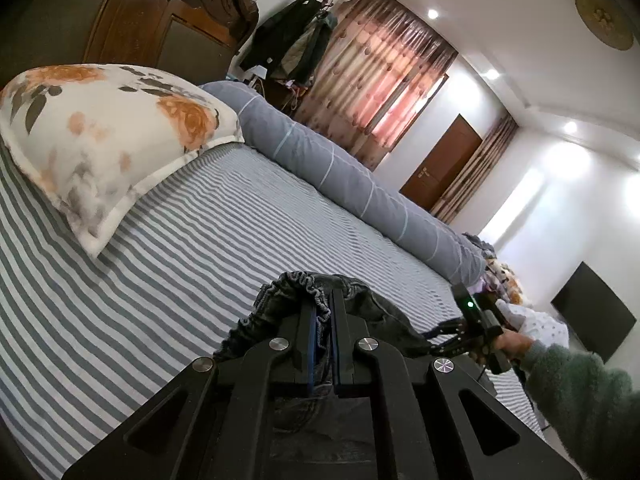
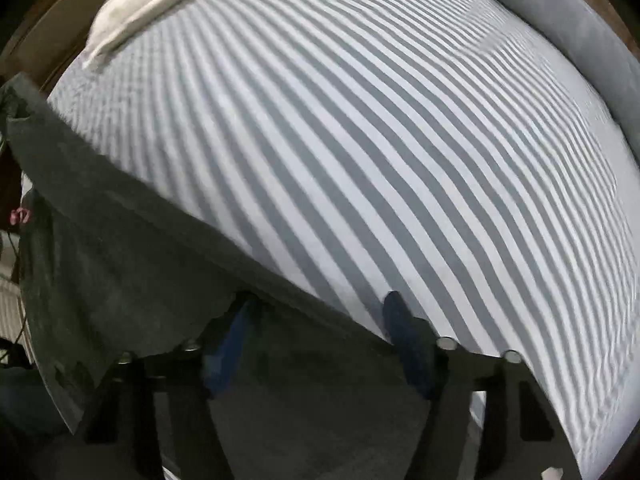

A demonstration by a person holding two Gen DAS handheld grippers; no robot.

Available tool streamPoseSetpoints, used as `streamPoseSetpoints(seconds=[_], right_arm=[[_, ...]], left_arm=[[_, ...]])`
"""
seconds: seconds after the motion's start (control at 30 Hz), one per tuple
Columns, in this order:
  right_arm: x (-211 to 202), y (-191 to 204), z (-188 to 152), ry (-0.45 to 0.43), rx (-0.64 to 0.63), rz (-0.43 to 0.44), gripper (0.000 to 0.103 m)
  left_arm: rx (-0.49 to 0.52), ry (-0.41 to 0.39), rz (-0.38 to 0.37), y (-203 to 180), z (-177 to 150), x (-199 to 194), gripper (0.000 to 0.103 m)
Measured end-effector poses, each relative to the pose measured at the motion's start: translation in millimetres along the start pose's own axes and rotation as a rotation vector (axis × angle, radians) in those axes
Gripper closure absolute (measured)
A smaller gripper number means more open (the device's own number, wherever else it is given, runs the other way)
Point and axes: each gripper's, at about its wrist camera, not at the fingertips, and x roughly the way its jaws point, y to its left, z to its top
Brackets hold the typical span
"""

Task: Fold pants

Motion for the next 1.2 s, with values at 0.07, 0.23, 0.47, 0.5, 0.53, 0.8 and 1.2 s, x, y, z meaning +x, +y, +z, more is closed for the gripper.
streamPoseSetpoints(seconds=[0.07,0.23,0.47,0.5,0.53,0.8,1.2], right_arm=[[-1,1,-4,-0.028,0.008,0.015,0.085],[-24,25,-18,-0.101,-0.011,-0.088,0.095],[-97,74,-64,-0.205,0.031,-0.199,0.097],[-106,83,-73,-0.214,0.057,-0.204,0.097],[-113,93,-81,-0.22,0.079,-0.206,0.097],[-147,161,-166,-0.288,0.174,-0.187,0.098],[-96,235,-260,-0.243,0.334,-0.097,0.098]], left_arm=[[0.004,0.003,0.009,-1,-1,5,0.098],[-0.008,0.003,0.057,2,-2,8,0.098],[-0.014,0.019,0.098,3,4,-4,0.098],[-0.012,0.024,0.102,1,5,-7,0.098],[-0.013,0.029,0.099,1,5,-10,0.098],[0.036,0.119,0.138,-9,-13,-51,0.097],[0.06,0.265,0.247,-2,-87,-100,0.096]])
